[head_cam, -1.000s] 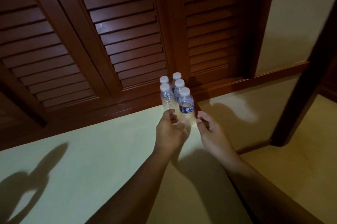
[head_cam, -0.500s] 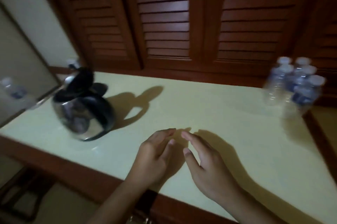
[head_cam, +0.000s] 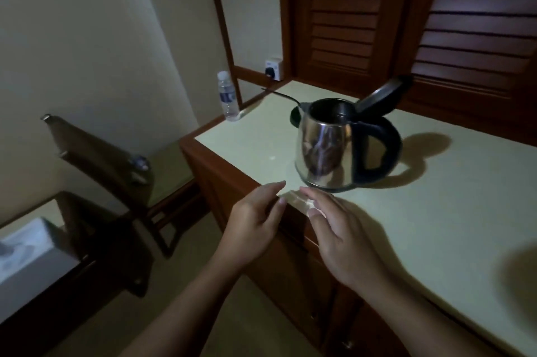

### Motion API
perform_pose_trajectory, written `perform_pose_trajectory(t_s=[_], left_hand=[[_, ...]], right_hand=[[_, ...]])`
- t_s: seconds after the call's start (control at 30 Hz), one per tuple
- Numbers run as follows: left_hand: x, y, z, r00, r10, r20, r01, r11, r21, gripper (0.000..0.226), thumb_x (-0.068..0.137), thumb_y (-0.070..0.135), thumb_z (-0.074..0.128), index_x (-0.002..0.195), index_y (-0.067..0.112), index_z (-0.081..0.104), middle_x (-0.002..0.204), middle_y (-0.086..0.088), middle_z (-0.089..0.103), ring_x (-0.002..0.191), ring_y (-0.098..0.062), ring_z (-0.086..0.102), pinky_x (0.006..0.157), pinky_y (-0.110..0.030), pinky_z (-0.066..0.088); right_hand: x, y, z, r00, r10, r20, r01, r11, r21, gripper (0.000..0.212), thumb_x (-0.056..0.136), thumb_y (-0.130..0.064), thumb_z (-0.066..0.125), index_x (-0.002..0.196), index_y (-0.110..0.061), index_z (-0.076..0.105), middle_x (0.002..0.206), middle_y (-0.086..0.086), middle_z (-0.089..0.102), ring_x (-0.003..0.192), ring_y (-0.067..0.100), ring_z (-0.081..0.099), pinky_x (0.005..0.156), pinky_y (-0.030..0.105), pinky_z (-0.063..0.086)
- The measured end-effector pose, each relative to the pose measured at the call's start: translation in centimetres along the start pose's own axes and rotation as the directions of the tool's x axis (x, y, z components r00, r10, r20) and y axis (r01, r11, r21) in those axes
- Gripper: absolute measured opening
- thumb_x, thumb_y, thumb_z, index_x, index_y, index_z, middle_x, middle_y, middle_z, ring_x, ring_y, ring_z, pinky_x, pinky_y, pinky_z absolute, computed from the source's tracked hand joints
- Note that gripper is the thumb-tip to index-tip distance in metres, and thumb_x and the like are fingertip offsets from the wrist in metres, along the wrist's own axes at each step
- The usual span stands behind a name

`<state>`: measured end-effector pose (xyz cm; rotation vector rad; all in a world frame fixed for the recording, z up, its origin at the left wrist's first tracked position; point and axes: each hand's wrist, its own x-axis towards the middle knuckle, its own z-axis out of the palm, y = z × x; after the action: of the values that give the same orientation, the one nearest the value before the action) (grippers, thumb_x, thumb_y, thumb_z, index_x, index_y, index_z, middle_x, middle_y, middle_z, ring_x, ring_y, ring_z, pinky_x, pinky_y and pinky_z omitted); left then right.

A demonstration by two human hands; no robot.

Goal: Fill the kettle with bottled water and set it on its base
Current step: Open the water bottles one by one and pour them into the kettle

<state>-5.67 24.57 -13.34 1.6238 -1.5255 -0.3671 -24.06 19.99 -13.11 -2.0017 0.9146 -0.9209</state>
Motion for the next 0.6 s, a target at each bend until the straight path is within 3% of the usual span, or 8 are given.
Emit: perform_pose_trajectory(t_s=[0.07, 0.17, 0.27, 0.37, 0.5, 0.6], left_hand=[[1.8, -3.0, -2.5, 1.0, -0.001, 0.002, 0.001, 1.0, -0.007, 0.038, 0.105, 0.027, 0.062, 0.141, 0.017, 0.065, 0.138, 0.008, 0.068, 0.128, 0.0, 0.06, 0.109, -0.024, 0.049], [5.1, -7.2, -6.0, 1.0, 0.002, 0.026, -0.003, 1.0, 0.021, 0.038, 0.105, 0.025, 0.061, 0.142, 0.016, 0.064, 0.14, 0.003, 0.067, 0.13, -0.006, 0.06, 0.11, -0.026, 0.049], [9.0, -11.0, -8.7, 0.999, 0.021, 0.032, -0.023, 0.999, 0.034, 0.038, 0.106, 0.024, 0.06, 0.142, 0.016, 0.063, 0.142, 0.002, 0.066, 0.132, -0.008, 0.058, 0.112, -0.027, 0.046], [12.6, -14.1, -10.3, 1.0, 0.009, 0.011, -0.009, 1.0, 0.005, 0.037, 0.106, 0.023, 0.06, 0.143, 0.018, 0.063, 0.141, 0.003, 0.065, 0.13, -0.009, 0.058, 0.111, -0.03, 0.048], [16.9, -16.6, -11.3, 1.0, -0.028, -0.01, 0.028, 0.999, -0.022, 0.04, 0.106, 0.03, 0.059, 0.146, 0.024, 0.057, 0.141, 0.005, 0.059, 0.126, -0.012, 0.058, 0.109, -0.039, 0.05], [20.1, -17.2, -11.6, 0.998, -0.06, -0.027, 0.058, 0.996, -0.069, 0.044, 0.105, 0.031, 0.06, 0.148, 0.026, 0.051, 0.143, 0.002, 0.053, 0.13, -0.013, 0.054, 0.114, -0.041, 0.048]], right_hand=[[2.7, -0.5, 3.3, 1.0, -0.004, -0.018, 0.003, 0.999, -0.054, 0.04, 0.104, -0.018, 0.047, 0.143, -0.021, 0.053, 0.141, -0.016, 0.053, 0.131, -0.011, 0.042, 0.106, 0.005, 0.03], [7.4, -0.9, 7.9, 0.998, -0.001, -0.057, -0.01, 0.98, -0.199, 0.043, 0.103, -0.028, 0.048, 0.145, -0.018, 0.051, 0.145, -0.007, 0.053, 0.135, 0.002, 0.043, 0.114, 0.022, 0.034], [12.3, -1.1, 11.1, 0.997, 0.038, -0.061, -0.059, 0.913, -0.404, 0.051, 0.104, -0.038, 0.043, 0.149, -0.013, 0.044, 0.152, 0.001, 0.048, 0.14, 0.016, 0.04, 0.116, 0.027, 0.027], [16.1, -0.3, 13.0, 0.989, 0.149, -0.024, -0.135, 0.802, -0.582, 0.061, 0.106, -0.046, 0.032, 0.155, -0.01, 0.031, 0.162, 0.007, 0.032, 0.15, 0.022, 0.024, 0.123, 0.037, 0.015], [18.3, 1.2, 15.0, 0.937, 0.35, -0.019, -0.259, 0.655, -0.71, 0.077, 0.101, -0.061, 0.009, 0.161, -0.014, 0.005, 0.17, 0.005, 0.002, 0.156, 0.019, -0.004, 0.126, 0.045, -0.003], [18.7, 1.6, 15.8, 0.925, 0.377, -0.039, -0.258, 0.552, -0.793, 0.082, 0.097, -0.067, 0.0, 0.16, -0.016, -0.003, 0.169, 0.001, -0.008, 0.155, 0.016, -0.011, 0.125, 0.046, -0.007]])
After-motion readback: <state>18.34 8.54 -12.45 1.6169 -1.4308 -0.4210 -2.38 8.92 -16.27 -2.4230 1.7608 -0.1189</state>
